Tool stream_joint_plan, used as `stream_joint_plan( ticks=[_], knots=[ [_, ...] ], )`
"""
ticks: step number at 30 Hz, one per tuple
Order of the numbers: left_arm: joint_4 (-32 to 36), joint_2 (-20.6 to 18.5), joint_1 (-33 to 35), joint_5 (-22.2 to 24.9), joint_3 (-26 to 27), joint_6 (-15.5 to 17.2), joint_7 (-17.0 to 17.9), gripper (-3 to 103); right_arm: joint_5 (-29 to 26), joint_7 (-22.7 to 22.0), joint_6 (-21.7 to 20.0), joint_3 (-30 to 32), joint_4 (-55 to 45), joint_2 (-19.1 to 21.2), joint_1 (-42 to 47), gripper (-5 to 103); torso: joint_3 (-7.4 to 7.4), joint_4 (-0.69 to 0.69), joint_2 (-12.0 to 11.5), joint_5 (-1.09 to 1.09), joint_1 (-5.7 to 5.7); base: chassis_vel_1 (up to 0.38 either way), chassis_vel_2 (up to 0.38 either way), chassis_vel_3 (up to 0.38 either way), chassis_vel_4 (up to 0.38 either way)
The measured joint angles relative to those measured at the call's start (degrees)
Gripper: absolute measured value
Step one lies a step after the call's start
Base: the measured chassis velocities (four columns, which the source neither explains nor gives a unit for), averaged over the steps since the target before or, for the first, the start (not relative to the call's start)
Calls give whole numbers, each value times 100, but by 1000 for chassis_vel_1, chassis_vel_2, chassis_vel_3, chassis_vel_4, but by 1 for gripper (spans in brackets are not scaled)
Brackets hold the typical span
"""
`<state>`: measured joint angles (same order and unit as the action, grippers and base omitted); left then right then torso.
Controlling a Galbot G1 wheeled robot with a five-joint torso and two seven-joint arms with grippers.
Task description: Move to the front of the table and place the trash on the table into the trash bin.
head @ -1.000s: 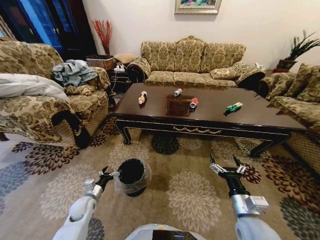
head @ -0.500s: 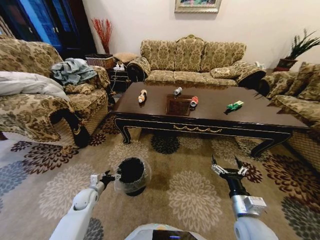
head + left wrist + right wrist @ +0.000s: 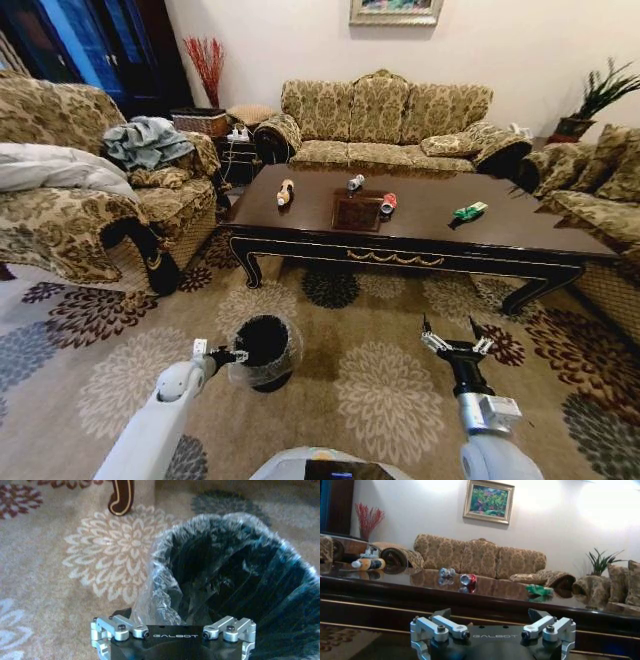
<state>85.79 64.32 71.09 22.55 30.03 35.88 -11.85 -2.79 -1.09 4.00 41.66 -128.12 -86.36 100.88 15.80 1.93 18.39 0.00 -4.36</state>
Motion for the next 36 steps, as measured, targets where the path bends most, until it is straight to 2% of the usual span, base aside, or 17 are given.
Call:
stream_joint_plan(
  ticks=[5, 8, 9, 14, 17, 24, 27, 34, 36],
  knots=[
    [-228, -37, -354, 2, -266, 215, 86, 100, -37, -62, 98, 84, -12, -28, 87, 100, 3, 7, 11, 10, -1, 0, 0, 0, 0],
    [-319, -27, -486, 1, -348, 290, 193, 100, -71, -96, 149, 117, 1, -38, 133, 100, 5, 3, 14, 6, -2, 0, 0, 0, 0],
    [-330, -14, -543, -4, -393, 322, 285, 101, -93, -110, 174, 138, 10, -44, 159, 100, 6, -3, 14, 5, -3, 0, 0, 0, 0],
    [-340, -22, -526, -134, -426, 347, 412, 87, -136, -158, 215, 169, 69, -27, 163, 100, 9, -2, 20, 2, -5, 0, 0, 0, 0],
    [-336, -41, -487, -172, -400, 340, 424, 83, -139, -173, 215, 162, 106, -13, 111, 100, 10, -3, 21, 2, -6, 0, 0, 0, 0],
    [-333, -128, -396, -316, -322, 252, 430, 59, -124, -188, 168, 94, 155, -8, -30, 100, 15, 0, 24, -2, -8, 0, 0, 0, 0],
    [-270, -141, -359, -343, -306, 241, 433, 55, -120, -189, 161, 90, 166, -2, -43, 100, 16, -1, 24, -7, -9, 0, 0, 0, 0],
    [-155, -151, -277, -335, -289, 138, 508, 32, -85, -205, 158, 62, 221, -18, -107, 100, 18, -1, 25, -4, -10, 0, 0, 0, 0],
    [-145, -151, -268, -332, -283, 126, 513, 32, -85, -211, 158, 61, 224, -19, -111, 100, 18, -1, 25, -4, -10, 0, 0, 0, 0]
  ],
)
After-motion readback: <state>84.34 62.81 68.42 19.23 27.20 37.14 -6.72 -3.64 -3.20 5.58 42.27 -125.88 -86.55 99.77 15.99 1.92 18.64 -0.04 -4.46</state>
